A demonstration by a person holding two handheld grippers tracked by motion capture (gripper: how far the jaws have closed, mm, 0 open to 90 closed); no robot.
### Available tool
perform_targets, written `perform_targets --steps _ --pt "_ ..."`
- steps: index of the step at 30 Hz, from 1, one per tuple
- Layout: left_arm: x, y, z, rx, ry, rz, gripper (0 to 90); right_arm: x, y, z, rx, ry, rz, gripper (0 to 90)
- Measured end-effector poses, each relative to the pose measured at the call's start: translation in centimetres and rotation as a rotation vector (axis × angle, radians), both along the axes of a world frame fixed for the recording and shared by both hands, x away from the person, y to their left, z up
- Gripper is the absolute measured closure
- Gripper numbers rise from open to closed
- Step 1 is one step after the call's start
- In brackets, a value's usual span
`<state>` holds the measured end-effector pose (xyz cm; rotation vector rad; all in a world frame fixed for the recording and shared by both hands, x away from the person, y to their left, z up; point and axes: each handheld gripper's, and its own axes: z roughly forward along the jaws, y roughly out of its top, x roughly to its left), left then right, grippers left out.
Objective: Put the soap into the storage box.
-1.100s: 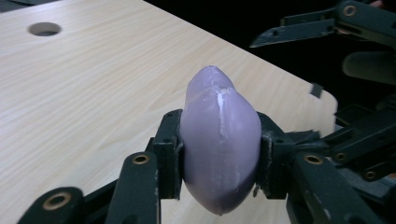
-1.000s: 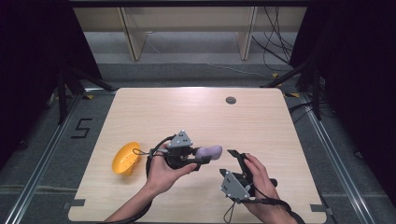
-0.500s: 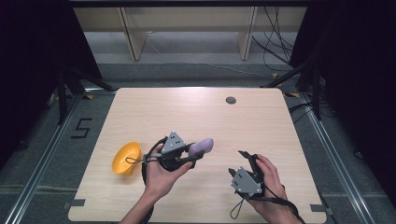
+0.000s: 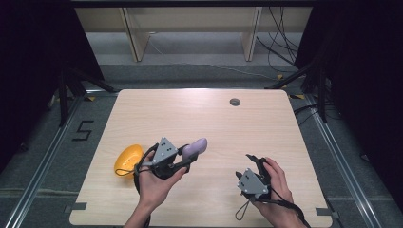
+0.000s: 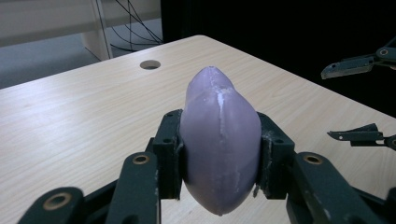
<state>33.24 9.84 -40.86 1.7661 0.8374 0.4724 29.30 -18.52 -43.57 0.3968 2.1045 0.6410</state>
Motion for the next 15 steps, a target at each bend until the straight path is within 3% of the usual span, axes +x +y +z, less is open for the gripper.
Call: perform_targets --steps 15 --pt "-1.0 2.2 0.0 -0.019 -0.033 0.07 58.7 0.1 -0.1 -0.2 -0.013 0.017 -0.001 34.4"
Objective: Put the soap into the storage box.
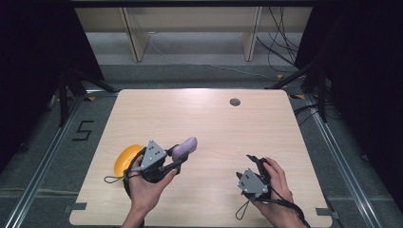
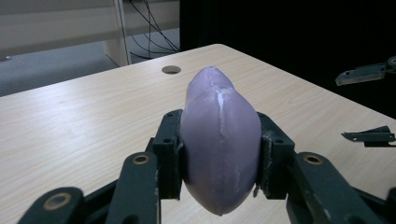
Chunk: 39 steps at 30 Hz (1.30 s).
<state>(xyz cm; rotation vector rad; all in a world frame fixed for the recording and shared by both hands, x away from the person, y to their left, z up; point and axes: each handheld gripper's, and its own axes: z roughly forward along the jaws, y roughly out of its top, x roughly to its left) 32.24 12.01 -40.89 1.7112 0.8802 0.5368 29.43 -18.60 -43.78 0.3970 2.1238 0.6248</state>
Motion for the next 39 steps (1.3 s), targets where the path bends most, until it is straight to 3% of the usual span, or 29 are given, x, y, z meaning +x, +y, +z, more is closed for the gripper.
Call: perform_targets --steps 4,8,36,39 --pt "0.0 0.6 0.0 -0.004 -0.015 0.013 58.7 0.0 0.0 0.0 -0.001 0.002 0.0 34.4" --pt "-0.4 1.5 0.3 -0.011 -0.034 0.059 58.7 0.1 0.0 0.0 -0.02 -0.007 0.006 34.3" --pt "-0.9 5.0 0.5 -0.005 -0.08 0.21 58.7 0.1 0.0 0.0 -0.023 -0.007 0.01 34.3" --pt "-1.0 5.2 0.4 -0.02 -0.073 0.233 58.7 0.1 0.0 0.0 -0.022 -0.004 0.011 34.3"
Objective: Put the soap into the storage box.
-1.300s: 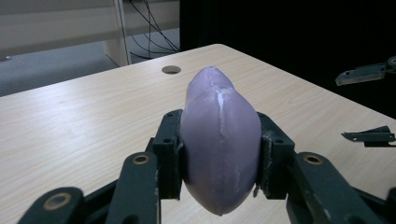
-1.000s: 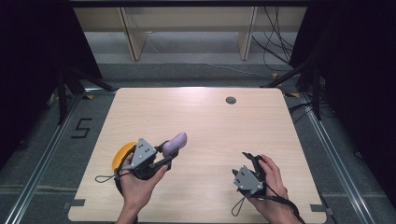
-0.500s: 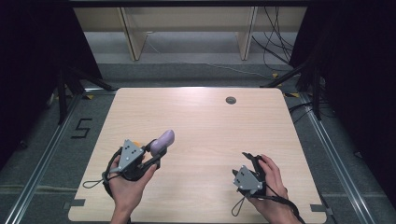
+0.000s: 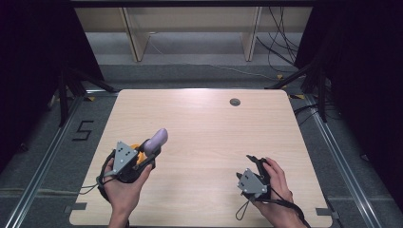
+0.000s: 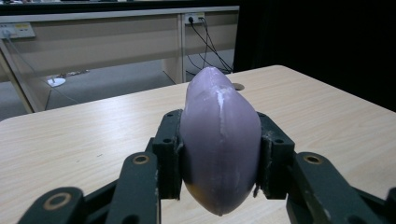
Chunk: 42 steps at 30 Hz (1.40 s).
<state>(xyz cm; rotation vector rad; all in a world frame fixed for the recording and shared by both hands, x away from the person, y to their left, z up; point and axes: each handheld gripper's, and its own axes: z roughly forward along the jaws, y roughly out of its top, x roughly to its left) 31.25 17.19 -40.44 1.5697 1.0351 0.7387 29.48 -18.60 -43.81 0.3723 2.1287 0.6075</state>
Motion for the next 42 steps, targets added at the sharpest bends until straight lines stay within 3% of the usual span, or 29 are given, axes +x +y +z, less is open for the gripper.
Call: perform_targets --steps 18,42 --pt "0.2 1.3 -0.6 -0.02 -0.044 0.095 58.7 -0.1 0.0 0.0 0.015 0.002 -0.011 34.0" --pt "1.1 2.6 -1.3 -0.007 -0.046 0.199 58.7 0.0 0.0 0.0 0.004 -0.006 -0.001 34.0"
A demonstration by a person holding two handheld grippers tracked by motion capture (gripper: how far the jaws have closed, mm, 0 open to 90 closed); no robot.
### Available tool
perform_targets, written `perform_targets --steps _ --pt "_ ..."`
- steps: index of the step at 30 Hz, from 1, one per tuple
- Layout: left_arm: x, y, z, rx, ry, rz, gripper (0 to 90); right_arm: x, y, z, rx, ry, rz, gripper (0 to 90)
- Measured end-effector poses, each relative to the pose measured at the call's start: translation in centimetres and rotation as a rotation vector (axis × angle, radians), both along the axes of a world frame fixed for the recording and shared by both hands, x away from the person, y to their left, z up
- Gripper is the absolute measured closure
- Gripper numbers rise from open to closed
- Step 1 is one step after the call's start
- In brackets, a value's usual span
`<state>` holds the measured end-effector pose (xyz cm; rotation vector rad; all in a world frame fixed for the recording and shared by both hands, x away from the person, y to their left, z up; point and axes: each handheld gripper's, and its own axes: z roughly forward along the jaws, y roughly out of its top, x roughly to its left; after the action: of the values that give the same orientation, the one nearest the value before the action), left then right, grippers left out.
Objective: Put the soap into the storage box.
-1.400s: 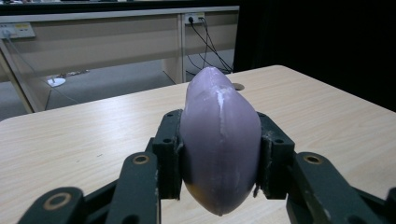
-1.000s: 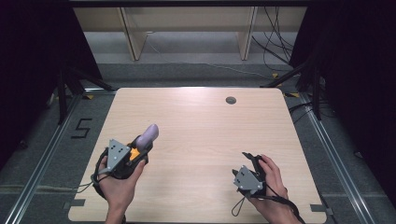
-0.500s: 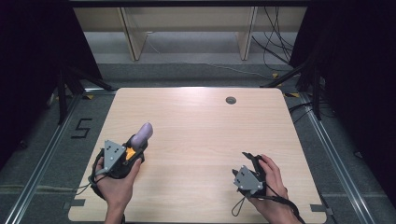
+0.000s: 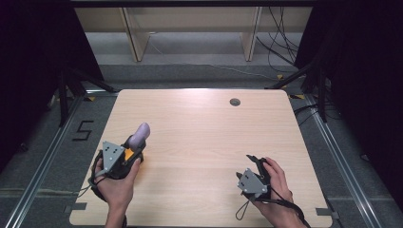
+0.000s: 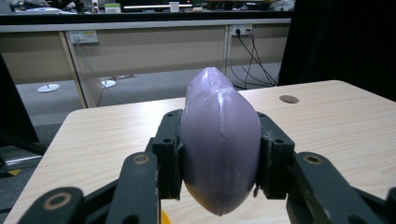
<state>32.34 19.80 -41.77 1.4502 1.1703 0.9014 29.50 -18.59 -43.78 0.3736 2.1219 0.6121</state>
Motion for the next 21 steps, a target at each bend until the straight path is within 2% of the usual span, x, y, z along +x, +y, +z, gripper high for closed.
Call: perform_targets --steps 21 --pt "0.91 0.62 -0.49 -0.008 -0.015 0.047 58.7 -0.02 -0.01 -0.05 0.012 0.008 -0.009 34.0"
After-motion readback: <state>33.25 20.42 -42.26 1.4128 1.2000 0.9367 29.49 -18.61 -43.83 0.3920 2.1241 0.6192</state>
